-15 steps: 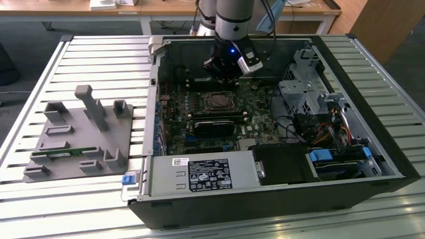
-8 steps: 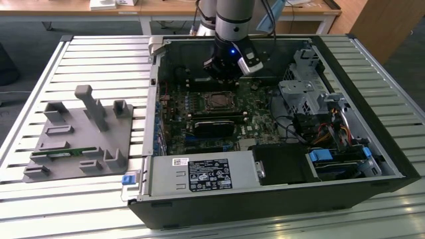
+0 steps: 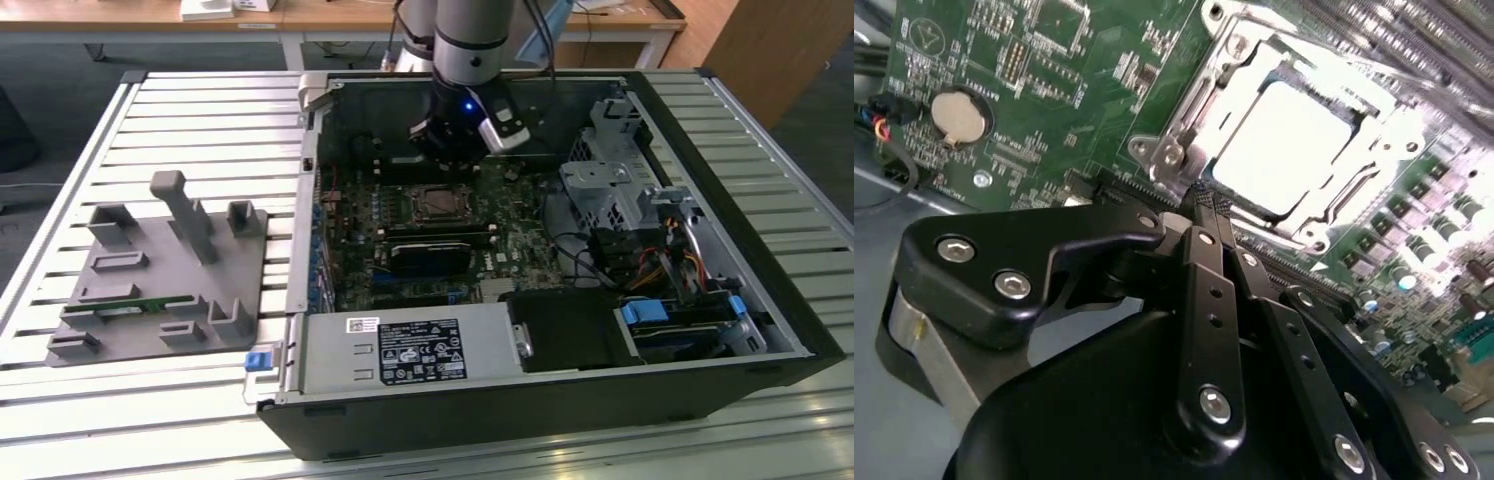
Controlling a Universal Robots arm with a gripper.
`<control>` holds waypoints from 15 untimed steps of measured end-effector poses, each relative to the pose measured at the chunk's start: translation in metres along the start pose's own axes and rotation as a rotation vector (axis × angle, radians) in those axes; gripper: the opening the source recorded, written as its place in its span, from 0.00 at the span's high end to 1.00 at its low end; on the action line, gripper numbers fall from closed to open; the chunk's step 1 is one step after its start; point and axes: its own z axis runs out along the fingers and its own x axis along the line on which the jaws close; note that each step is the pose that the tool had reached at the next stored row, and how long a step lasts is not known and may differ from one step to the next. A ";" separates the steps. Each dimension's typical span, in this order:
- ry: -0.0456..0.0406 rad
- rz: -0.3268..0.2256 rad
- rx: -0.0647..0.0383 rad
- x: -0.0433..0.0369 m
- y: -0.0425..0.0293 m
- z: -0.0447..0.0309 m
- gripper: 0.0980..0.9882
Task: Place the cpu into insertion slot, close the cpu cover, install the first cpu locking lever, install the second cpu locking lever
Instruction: 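Install the second cpu locking lever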
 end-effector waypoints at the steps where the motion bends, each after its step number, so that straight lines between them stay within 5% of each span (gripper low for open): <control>1: 0.0000 0.000 0.000 -0.0001 -0.0021 0.0000 0.99; 7: 0.0006 0.000 0.000 -0.0003 -0.0124 -0.0018 0.99; 15: 0.0138 0.001 0.000 -0.0004 -0.0120 -0.0210 0.99</control>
